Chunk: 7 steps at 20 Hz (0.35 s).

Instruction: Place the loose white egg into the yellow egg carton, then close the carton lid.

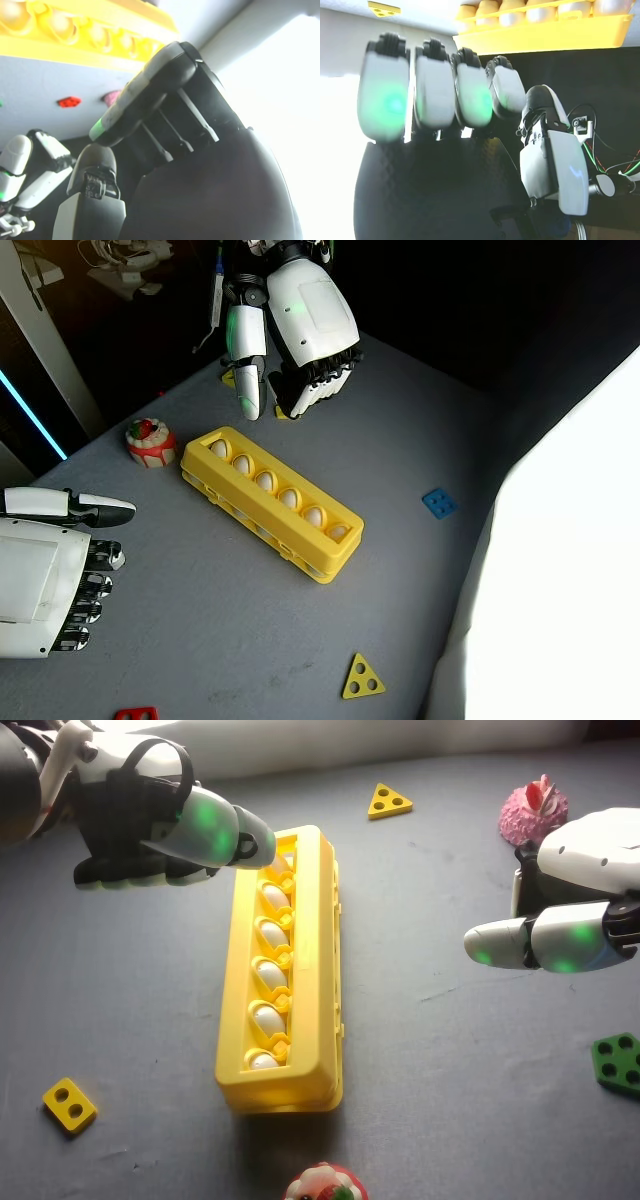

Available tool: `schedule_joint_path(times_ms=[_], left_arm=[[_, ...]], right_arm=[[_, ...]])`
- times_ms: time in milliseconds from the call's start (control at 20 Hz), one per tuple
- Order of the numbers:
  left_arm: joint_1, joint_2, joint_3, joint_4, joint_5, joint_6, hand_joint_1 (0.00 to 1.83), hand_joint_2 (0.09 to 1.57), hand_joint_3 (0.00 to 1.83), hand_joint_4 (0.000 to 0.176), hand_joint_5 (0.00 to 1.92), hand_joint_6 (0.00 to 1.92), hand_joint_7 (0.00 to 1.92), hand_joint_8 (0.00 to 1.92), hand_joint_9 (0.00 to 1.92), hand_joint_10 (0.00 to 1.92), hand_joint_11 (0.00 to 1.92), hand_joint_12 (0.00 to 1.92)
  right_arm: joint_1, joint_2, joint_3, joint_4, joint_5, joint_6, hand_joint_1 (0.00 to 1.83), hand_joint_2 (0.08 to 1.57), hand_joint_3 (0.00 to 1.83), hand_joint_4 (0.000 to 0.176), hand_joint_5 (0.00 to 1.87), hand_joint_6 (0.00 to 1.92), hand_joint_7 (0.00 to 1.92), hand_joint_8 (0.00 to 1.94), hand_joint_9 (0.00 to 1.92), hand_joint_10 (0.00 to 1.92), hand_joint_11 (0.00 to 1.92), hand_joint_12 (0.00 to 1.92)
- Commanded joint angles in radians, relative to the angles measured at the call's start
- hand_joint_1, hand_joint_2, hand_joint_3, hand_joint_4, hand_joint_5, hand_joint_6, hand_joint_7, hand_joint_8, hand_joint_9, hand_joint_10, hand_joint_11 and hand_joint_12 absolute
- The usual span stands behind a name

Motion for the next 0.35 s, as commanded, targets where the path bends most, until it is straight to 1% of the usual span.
schedule_joint_path(times_ms=[0,50,150,250,300], left_arm=[[-0.010,0.002,0.001,0.044,0.047,0.001,0.08,1.33,0.00,0.168,1.25,1.92,1.33,1.92,1.32,1.92,1.24,1.92],[-0.010,0.002,0.002,0.044,0.047,0.001,0.11,1.32,0.00,0.174,1.24,1.92,1.33,1.92,1.31,1.92,1.23,1.92],[-0.008,0.002,0.005,0.046,0.047,0.001,0.12,1.32,0.00,0.176,1.23,1.92,1.32,1.92,1.29,1.92,1.21,1.92],[-0.004,0.002,0.005,0.046,0.047,0.001,0.12,1.32,0.00,0.176,1.22,1.92,1.31,1.92,1.28,1.92,1.20,1.92],[-0.002,0.002,0.005,0.046,0.047,0.001,0.13,1.31,0.00,0.176,1.22,1.92,1.31,1.92,1.28,1.92,1.21,1.92]], right_arm=[[0.016,0.006,-0.003,-0.007,0.097,0.000,0.10,1.27,0.01,0.176,1.51,1.92,1.63,1.94,1.66,1.92,1.71,1.92],[0.016,0.006,-0.003,-0.007,0.097,0.000,0.11,1.27,0.01,0.176,1.49,1.92,1.61,1.94,1.64,1.92,1.69,1.92],[0.022,0.008,-0.003,-0.007,0.096,-0.010,0.13,1.27,0.00,0.176,1.48,1.92,1.60,1.94,1.63,1.92,1.68,1.92],[0.028,0.008,-0.003,-0.007,0.097,-0.046,0.11,1.27,0.01,0.176,1.48,1.92,1.59,1.94,1.63,1.92,1.68,1.92],[0.034,0.009,-0.003,-0.007,0.101,-0.073,0.12,1.27,0.00,0.176,1.45,1.92,1.57,1.94,1.60,1.92,1.64,1.92]])
